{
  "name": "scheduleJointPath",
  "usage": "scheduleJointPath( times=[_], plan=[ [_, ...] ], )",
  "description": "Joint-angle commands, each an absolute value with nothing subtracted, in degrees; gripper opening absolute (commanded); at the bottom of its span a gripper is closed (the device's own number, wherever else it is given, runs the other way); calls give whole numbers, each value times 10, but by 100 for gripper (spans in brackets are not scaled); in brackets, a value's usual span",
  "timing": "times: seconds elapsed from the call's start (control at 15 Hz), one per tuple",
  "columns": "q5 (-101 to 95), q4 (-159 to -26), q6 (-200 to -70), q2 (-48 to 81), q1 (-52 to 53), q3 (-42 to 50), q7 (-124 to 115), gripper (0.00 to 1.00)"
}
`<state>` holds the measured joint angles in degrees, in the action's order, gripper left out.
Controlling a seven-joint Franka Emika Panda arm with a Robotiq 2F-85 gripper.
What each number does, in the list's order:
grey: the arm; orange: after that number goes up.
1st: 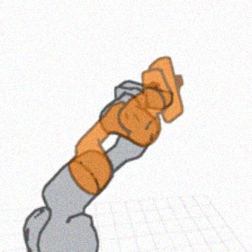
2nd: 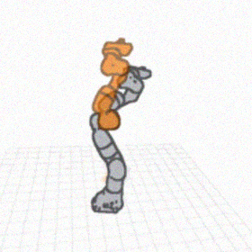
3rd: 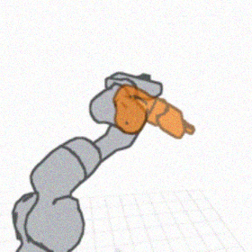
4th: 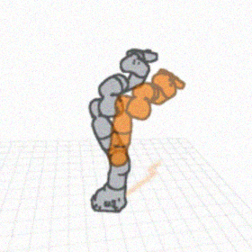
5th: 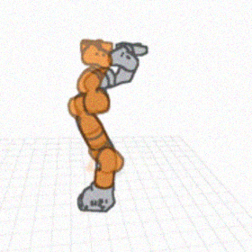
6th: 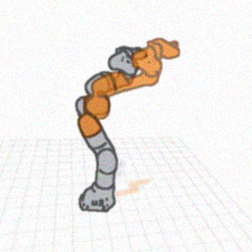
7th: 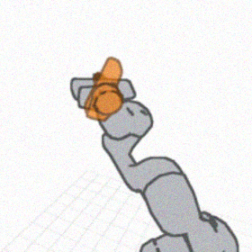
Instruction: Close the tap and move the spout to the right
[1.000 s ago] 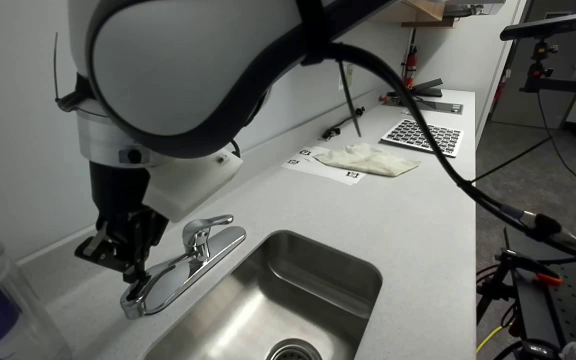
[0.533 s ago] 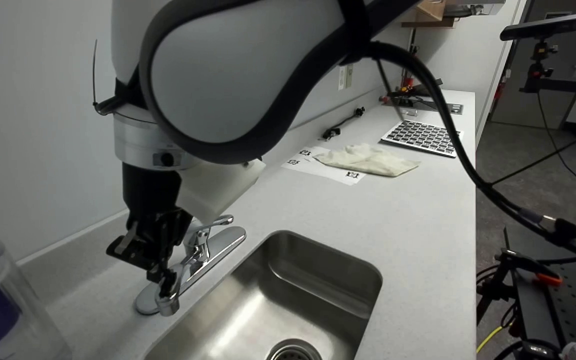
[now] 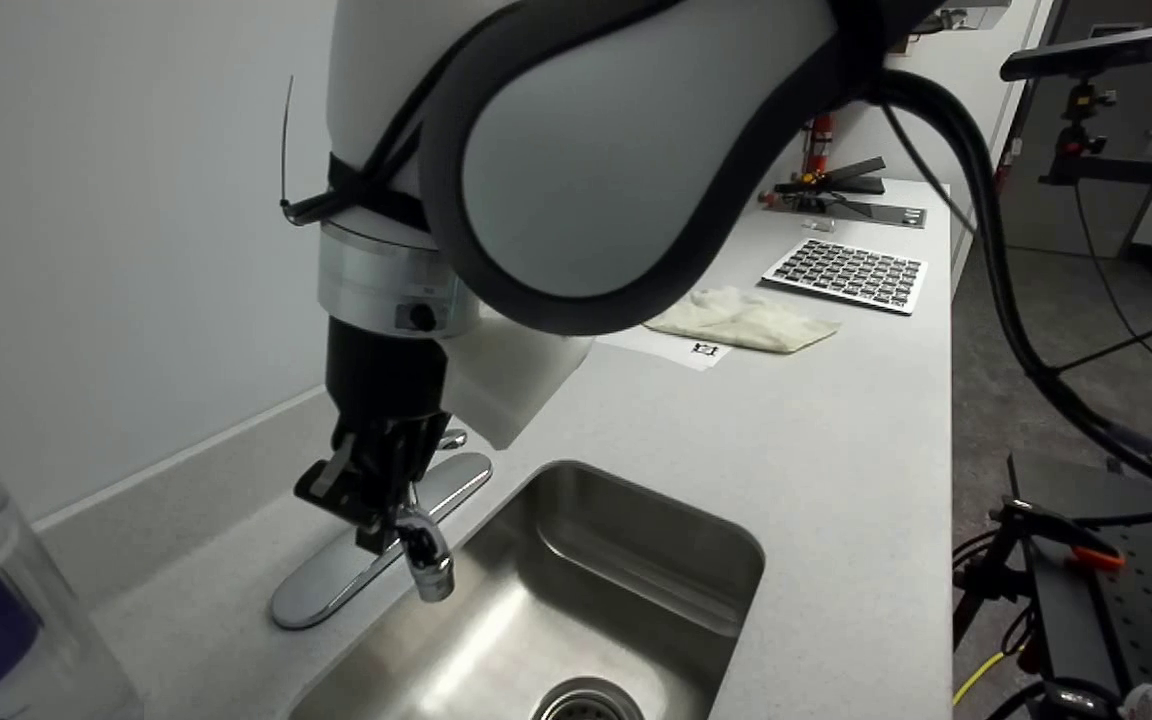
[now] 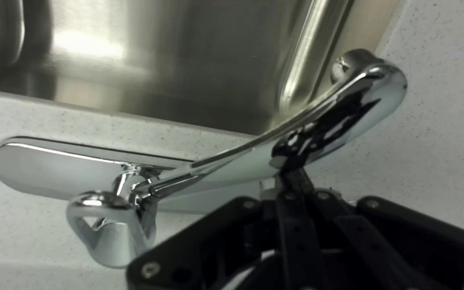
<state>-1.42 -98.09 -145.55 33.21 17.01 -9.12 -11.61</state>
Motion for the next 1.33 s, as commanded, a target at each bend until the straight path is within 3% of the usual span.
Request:
scheduleJointPath(
  times=[0.0, 1.27],
  plan=[
    [-1, -1080, -1480, 265, 170, -88, -130, 0],
    [-83, -1221, -1499, 151, 212, -57, -280, 0]
  ],
)
